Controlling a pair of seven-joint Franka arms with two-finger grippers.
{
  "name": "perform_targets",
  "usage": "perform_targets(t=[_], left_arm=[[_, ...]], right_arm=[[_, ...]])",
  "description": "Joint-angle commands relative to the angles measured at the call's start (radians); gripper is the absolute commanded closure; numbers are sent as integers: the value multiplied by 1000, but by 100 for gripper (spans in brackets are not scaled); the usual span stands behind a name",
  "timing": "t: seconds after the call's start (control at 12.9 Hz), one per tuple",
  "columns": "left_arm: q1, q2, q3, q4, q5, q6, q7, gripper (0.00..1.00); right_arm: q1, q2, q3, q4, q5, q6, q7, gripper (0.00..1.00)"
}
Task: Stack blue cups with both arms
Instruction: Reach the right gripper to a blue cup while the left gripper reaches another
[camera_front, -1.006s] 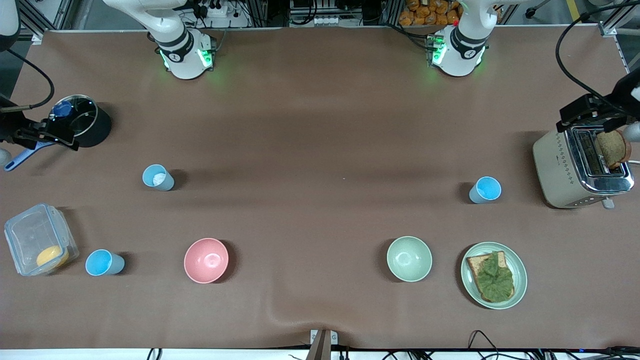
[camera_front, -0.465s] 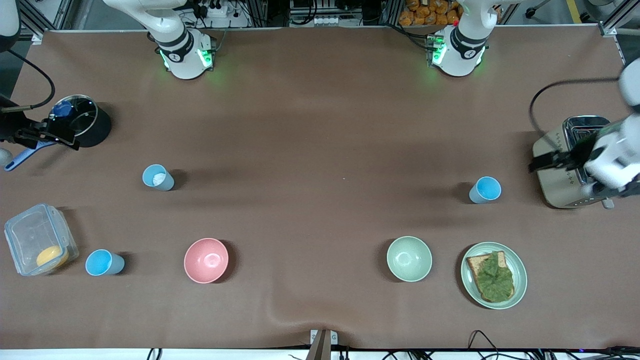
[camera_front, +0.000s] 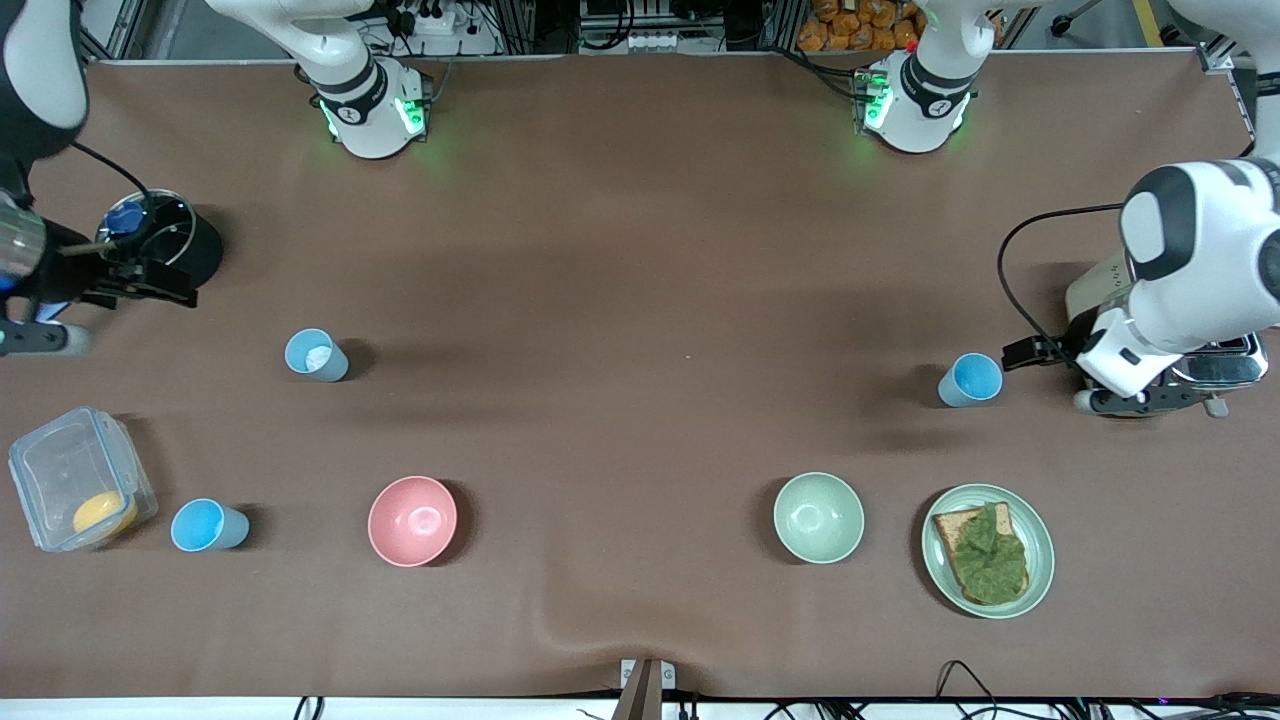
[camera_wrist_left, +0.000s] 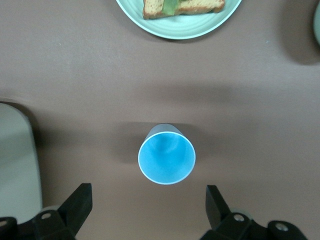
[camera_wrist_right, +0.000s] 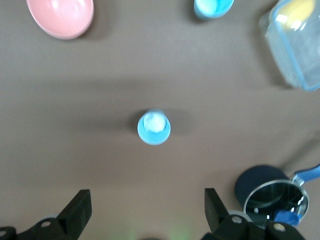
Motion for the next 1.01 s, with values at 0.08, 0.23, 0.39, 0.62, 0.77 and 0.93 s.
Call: perform_targets(t=[0.08,0.23,0.39,0.62,0.77,0.93], left_arm=[[-2,41,-3,-57,25,108,1,0],[0,80,-5,-58,25,152,1,0],[-2,110,-3,-58,25,177,1,0],[-12,152,-6,-57,23,208,1,0],[-12,167,-6,-57,23,217,3,0],[-6,166,-6,-61,25,215,13,0]], right_arm=[[8,25,0,-71,-18,-14,0,0],[19,18,0,-133,-17,32,1,0],[22,1,0,-229,-18,113,1,0],[40,-40,0,-396,-18,288,1,0],[62,-71,2,-528,-17,436,17,0],[112,-64,3,-634,-17,579,88,0]])
